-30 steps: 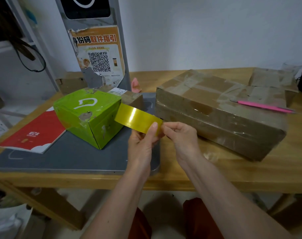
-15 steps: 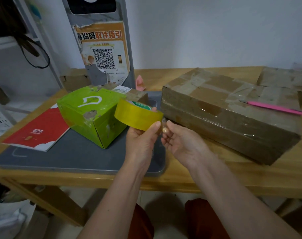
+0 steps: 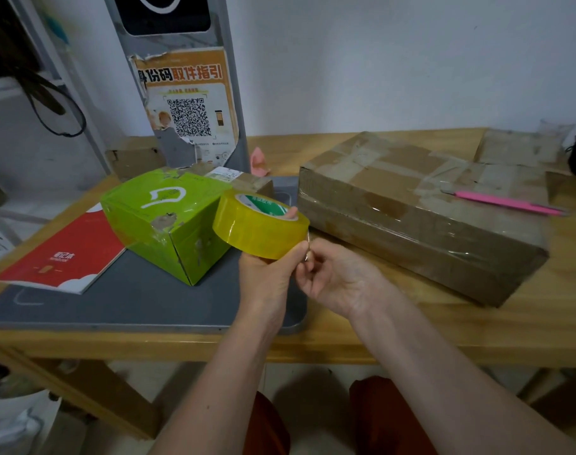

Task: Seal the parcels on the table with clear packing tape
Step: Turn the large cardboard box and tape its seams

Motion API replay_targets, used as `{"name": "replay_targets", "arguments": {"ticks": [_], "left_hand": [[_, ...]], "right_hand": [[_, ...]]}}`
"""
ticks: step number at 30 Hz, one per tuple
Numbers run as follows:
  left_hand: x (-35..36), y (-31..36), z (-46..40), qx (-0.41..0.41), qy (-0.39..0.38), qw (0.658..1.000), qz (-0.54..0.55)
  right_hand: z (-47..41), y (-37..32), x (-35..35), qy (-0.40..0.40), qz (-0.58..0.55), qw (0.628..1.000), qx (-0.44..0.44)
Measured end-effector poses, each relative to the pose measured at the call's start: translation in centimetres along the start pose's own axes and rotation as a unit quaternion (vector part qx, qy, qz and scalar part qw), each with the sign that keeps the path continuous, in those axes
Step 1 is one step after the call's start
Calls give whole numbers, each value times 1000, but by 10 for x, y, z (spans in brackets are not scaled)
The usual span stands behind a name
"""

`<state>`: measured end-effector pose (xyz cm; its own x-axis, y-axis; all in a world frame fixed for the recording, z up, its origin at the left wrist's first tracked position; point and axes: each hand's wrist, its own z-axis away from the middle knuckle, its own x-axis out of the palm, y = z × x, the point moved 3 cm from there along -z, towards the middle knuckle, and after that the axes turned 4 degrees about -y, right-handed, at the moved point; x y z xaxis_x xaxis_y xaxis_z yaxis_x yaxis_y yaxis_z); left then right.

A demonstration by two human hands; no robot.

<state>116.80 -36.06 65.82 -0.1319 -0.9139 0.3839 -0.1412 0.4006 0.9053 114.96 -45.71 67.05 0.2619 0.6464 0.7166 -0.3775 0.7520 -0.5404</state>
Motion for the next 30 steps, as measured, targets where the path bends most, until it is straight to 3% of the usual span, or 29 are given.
{"name": "replay_targets", "arguments": {"ticks": [3, 7, 12, 17, 22, 26, 30], "left_hand": [[0, 2, -1, 18, -10, 1000, -16], [3, 3, 0, 34, 3, 998, -51], [2, 1, -6, 11, 30, 999, -43], [4, 2, -8, -9, 17, 999, -26], [2, 5, -10, -15, 5, 1000, -18], [4, 8, -9, -23, -7, 1000, -10], [3, 13, -8, -30, -3, 1000, -3]], "right_hand": [[3, -6, -2, -19, 15, 1000, 5], [2, -24, -11, -5, 222, 970, -96], [6, -22, -17, -43, 343, 930, -123], [13, -29, -11, -22, 457, 859, -228], [15, -33, -7, -42, 518, 812, -265], [14, -35, -6, -41, 572, 751, -326], [16, -35, -8, -95, 542, 791, -267]]}}
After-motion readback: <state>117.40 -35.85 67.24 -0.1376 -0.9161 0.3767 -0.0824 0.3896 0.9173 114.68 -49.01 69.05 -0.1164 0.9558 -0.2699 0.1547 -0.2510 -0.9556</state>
